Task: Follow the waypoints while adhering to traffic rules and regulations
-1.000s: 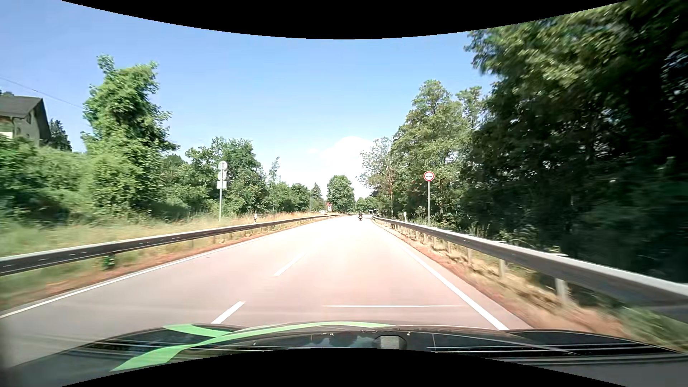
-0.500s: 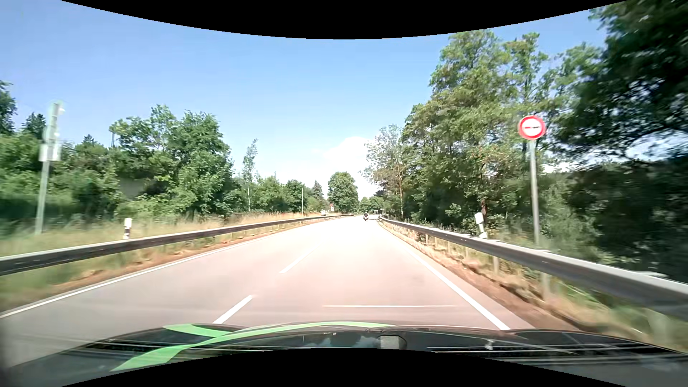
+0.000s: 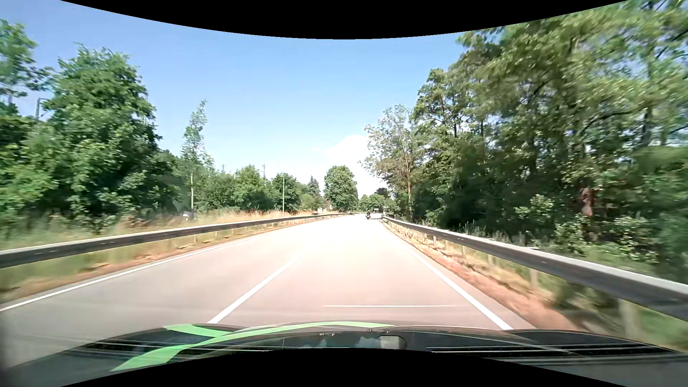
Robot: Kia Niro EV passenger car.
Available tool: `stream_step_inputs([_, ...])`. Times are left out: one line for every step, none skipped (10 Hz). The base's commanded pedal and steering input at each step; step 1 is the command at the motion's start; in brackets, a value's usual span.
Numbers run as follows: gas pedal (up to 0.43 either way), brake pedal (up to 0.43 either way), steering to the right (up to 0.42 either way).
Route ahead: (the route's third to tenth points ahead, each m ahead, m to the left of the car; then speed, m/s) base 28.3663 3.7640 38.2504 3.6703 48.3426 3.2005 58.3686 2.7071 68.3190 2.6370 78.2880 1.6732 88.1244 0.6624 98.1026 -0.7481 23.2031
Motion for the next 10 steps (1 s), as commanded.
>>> stream_step_inputs([0.157, 0.0, -0.001])
stream_step_inputs([0.157, 0.0, -0.001])
stream_step_inputs([0.157, 0.0, -0.001])
stream_step_inputs([0.157, 0.0, -0.001])
stream_step_inputs([0.157, 0.0, -0.001])
stream_step_inputs([0.157, 0.0, -0.001])
stream_step_inputs([0.157, 0.0, -0.001])
stream_step_inputs([0.157, 0.0, -0.001])
stream_step_inputs([0.157, 0.0, -0.001])
stream_step_inputs([0.157, 0.0, -0.001])
